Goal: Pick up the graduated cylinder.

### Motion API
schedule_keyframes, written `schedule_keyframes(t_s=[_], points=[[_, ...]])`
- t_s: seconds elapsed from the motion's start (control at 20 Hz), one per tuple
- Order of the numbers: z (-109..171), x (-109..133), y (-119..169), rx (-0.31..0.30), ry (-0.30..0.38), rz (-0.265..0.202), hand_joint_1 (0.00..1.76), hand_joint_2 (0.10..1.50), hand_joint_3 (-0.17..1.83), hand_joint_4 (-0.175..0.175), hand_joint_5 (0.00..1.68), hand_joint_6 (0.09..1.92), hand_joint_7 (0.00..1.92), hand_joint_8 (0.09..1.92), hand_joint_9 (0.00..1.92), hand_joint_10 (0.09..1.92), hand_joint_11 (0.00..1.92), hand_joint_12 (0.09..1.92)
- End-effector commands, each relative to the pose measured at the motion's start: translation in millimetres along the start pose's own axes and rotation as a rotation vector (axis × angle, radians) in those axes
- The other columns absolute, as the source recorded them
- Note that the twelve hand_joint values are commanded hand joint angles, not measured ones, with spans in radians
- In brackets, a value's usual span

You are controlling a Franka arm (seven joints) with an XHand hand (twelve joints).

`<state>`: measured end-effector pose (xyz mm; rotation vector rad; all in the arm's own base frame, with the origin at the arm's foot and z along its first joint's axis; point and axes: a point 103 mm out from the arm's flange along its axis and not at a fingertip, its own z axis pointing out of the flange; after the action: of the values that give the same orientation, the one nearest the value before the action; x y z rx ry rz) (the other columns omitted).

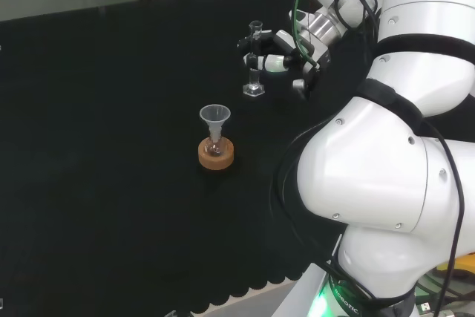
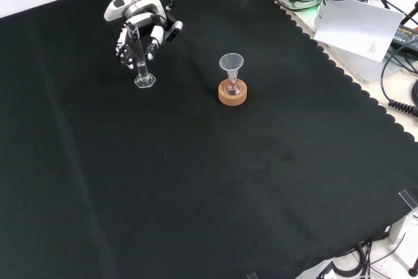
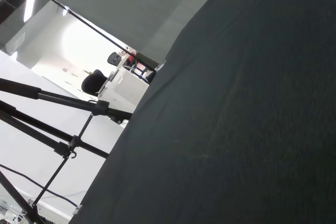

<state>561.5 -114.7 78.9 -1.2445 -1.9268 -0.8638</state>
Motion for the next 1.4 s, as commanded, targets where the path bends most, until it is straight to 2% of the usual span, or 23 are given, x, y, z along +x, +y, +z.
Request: schedule_keyframes(t_s=[0.05,0.55,0.95,1.1,1.25,1.35,1.4], points=[[-6.9,-2.0,-2.1,-0.005,0.007,-0.001,1.09,1.07,-0.17,-0.003,0.78,0.51,0.80,0.49,1.04,0.28,0.80,1.07],[-3.1,-2.2,-0.1,0.009,0.001,-0.002,1.11,1.09,-0.17,0.004,0.76,0.53,0.78,0.47,1.05,0.23,0.82,1.04],[-3.0,-3.2,0.9,-0.011,0.010,0.006,1.12,1.11,-0.17,0.004,0.73,0.56,0.75,0.48,1.03,0.21,0.80,1.06],[-4.9,-4.9,0.4,-0.023,0.008,0.012,1.12,1.14,-0.17,0.007,0.75,0.59,0.77,0.50,1.06,0.21,0.84,1.04],[-4.3,-5.4,0.7,-0.029,-0.008,0.018,1.18,1.24,-0.17,0.015,0.81,0.62,0.86,0.54,1.10,0.22,0.93,0.99],[-3.5,-5.2,2.0,-0.014,-0.018,0.023,1.22,1.28,-0.17,0.027,0.86,0.65,0.92,0.55,1.13,0.22,0.97,0.94],[-3.3,-4.5,2.6,-0.006,-0.027,0.027,1.19,1.26,-0.14,-0.045,0.87,0.84,0.95,0.55,1.15,0.22,1.00,0.92]])
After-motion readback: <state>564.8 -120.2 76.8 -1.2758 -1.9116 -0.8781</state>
